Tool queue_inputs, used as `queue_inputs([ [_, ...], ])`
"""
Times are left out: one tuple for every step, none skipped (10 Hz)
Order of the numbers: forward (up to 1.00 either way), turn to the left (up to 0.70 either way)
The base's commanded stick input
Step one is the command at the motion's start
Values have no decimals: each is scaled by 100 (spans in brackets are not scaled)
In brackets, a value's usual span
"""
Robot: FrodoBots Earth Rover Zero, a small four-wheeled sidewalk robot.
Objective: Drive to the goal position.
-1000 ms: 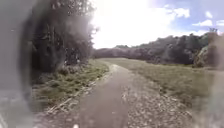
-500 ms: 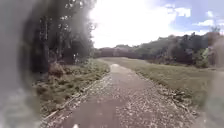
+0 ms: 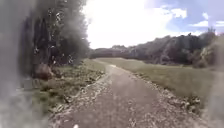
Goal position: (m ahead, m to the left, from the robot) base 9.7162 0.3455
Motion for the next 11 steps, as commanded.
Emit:
queue_inputs([
  [100,0],
  [100,0],
  [100,0],
  [100,0],
  [100,0],
  [100,0],
  [100,0],
  [100,0],
  [100,0],
  [100,0],
  [100,-7],
])
